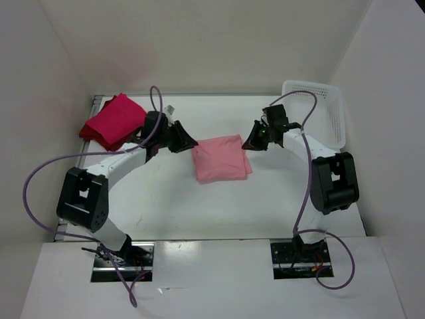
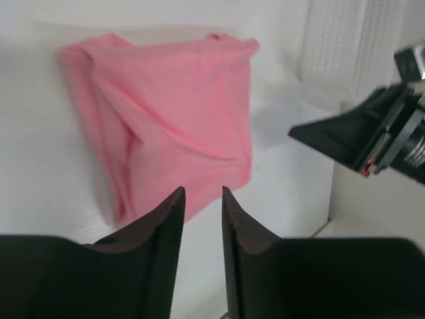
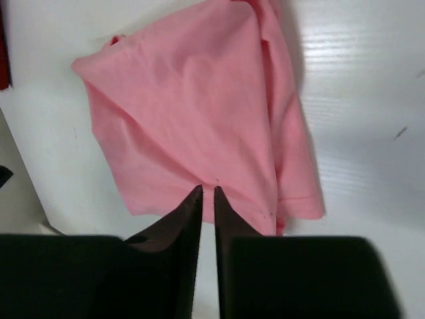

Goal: Fold and stack the t-shirts
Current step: Smooth out wrinkles on the folded tshirt

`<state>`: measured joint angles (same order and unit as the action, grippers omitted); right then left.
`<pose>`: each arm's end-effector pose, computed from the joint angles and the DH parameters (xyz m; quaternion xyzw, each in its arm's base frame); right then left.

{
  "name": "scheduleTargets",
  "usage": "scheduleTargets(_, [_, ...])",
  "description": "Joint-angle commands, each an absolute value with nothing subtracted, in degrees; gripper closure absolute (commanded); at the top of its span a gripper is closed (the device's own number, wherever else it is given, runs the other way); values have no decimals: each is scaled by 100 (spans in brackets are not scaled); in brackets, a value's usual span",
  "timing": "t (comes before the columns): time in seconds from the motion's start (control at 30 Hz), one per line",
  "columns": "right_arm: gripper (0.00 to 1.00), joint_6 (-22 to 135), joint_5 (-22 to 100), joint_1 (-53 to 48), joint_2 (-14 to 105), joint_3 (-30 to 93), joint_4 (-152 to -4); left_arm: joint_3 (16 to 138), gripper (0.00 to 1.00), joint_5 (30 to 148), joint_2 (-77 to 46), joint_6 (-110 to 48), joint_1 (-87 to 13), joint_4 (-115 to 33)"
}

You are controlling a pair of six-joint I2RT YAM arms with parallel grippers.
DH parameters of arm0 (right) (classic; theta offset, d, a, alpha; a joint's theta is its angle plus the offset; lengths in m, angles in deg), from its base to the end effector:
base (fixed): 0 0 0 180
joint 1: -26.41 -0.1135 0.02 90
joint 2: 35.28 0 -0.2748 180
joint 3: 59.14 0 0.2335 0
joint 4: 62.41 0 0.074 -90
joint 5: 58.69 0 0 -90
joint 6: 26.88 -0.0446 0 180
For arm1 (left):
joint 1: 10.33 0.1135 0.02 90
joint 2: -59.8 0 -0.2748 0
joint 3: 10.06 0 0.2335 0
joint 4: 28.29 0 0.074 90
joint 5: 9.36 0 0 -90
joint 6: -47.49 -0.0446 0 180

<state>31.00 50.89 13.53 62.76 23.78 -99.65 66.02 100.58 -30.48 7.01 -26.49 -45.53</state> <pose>0.3424 0.0936 0.2328 0.1018 0.9288 0.2703 0.2321 0.3287 -0.1111 0.2705 -0.1655 0.8472 -0.3881 0.3228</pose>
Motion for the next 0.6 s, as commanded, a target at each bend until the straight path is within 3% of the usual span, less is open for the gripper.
scheduleTargets(0.0, [91,3087,5442,1323,6622,2729,-9849,6627,66,10402,-3414,1066,-3211,-4205])
scheduleTargets(0.07, [98,3086,5617,1323,7190,3053,-9734,6627,66,10472,-3591,1198,-3449,-4029])
scheduleTargets(0.23, [98,3025,5794,1218,8116,3974,-9488,6461,66,10604,-4223,1190,-3529,-3835])
scheduleTargets(0.57, [100,2577,5522,1217,9347,4979,-9497,5152,64,10279,-3601,1190,-3529,-3800])
